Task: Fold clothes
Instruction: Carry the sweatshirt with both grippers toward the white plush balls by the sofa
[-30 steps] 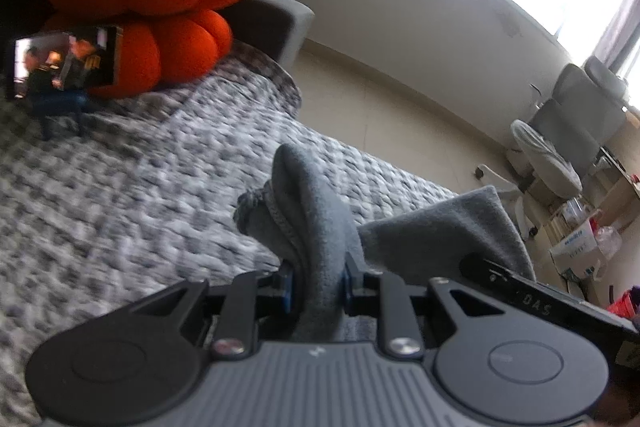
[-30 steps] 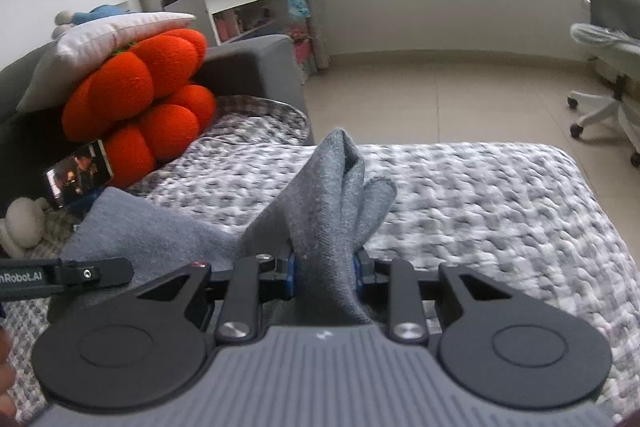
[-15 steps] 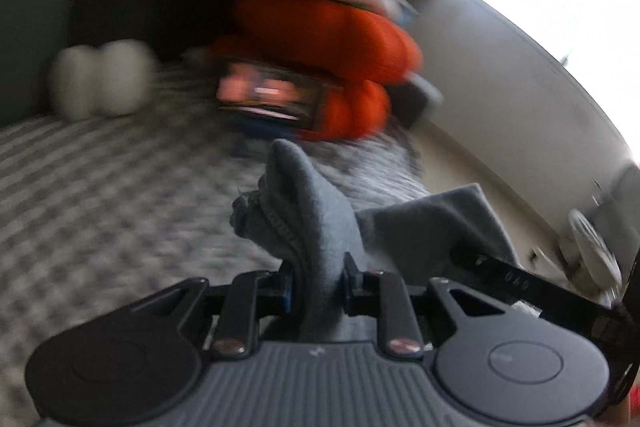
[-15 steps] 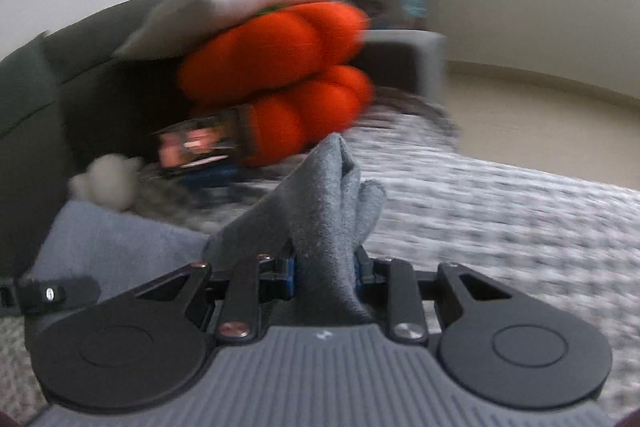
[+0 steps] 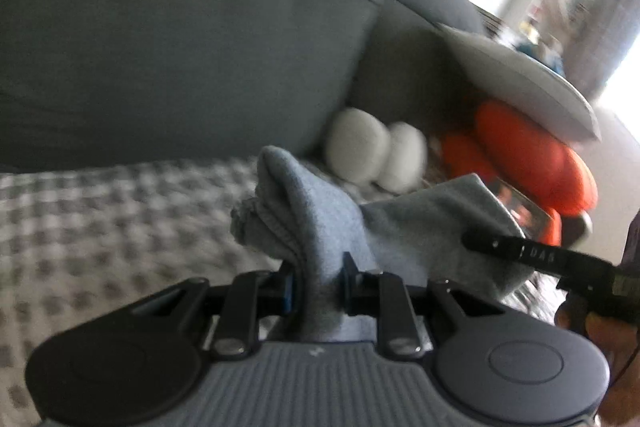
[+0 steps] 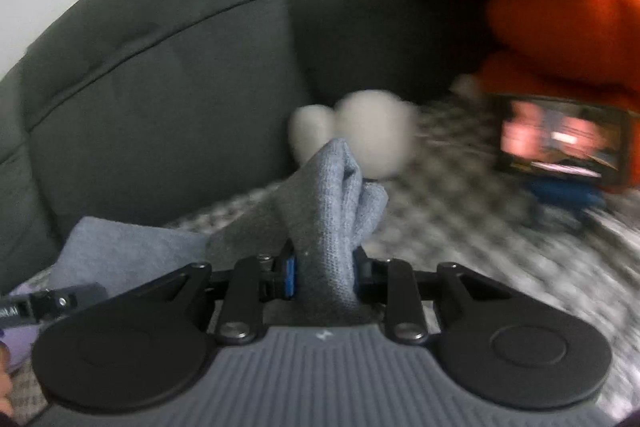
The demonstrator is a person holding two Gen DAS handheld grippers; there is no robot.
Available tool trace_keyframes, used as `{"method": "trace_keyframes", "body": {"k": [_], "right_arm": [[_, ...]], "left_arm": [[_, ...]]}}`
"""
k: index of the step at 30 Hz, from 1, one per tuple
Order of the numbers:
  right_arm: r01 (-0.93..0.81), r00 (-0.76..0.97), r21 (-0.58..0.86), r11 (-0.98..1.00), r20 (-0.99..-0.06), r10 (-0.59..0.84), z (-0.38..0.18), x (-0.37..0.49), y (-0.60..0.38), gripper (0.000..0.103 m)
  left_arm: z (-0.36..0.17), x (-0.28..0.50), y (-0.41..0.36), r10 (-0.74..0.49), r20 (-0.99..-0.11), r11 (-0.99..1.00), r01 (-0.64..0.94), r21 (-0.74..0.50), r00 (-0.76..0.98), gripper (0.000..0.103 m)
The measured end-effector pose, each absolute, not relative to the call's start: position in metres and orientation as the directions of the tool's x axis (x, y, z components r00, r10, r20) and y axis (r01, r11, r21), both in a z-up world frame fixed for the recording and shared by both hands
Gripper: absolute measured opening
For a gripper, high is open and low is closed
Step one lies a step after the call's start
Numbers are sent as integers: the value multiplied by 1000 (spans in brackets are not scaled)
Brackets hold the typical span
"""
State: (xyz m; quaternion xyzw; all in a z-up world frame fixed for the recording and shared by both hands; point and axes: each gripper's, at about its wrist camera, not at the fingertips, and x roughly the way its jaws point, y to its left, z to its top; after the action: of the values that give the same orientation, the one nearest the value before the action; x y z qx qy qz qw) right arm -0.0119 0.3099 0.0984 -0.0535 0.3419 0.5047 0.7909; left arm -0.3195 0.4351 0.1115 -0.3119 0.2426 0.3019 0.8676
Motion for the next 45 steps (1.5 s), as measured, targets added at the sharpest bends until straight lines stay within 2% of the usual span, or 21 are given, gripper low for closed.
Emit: {"method": "trace_keyframes", "body": {"k": [10, 14, 20, 23, 26, 29, 32, 35, 40, 43, 45], "right_arm": [[-888, 99, 304, 344, -606, 789, 85, 4, 397, 27], [-883, 85, 317, 347, -618, 781, 72, 11, 406, 27], [-853, 73, 325, 408, -700, 710, 31, 25, 405, 27], [-822, 51, 384, 420, -685, 726, 18, 33, 397, 29], [-797, 37, 425, 429, -675, 737, 12, 38, 393, 34], [-782, 31, 447, 434, -668, 743, 10, 39, 390, 35], [-774, 48, 443, 451, -670, 741, 10, 37, 388, 50], [-758, 75, 444, 478, -668, 740, 10, 45, 379, 61], [-740, 167, 412, 532, -653, 739, 21, 50, 366, 63], [-758, 238, 340, 557, -651, 720, 42, 39, 360, 64], [-784, 248, 319, 533, -626, 739, 57, 27, 357, 64]], "left_arm": [[93, -339, 469, 466, -602, 518, -751, -409, 649, 21], [75, -339, 472, 467, -615, 513, -761, -396, 635, 21], [35, -333, 470, 439, -681, 498, -790, -358, 585, 22], [31, -337, 469, 450, -670, 502, -788, -356, 590, 22], [31, -338, 469, 452, -672, 508, -788, -347, 587, 22], [30, -336, 466, 453, -674, 509, -791, -341, 583, 23], [28, -337, 469, 442, -676, 499, -788, -361, 590, 26], [29, -345, 469, 423, -677, 507, -777, -374, 602, 29], [32, -360, 466, 401, -685, 523, -767, -373, 607, 32], [39, -375, 467, 381, -695, 500, -768, -401, 610, 31], [53, -383, 464, 398, -675, 504, -763, -405, 621, 30]]}}
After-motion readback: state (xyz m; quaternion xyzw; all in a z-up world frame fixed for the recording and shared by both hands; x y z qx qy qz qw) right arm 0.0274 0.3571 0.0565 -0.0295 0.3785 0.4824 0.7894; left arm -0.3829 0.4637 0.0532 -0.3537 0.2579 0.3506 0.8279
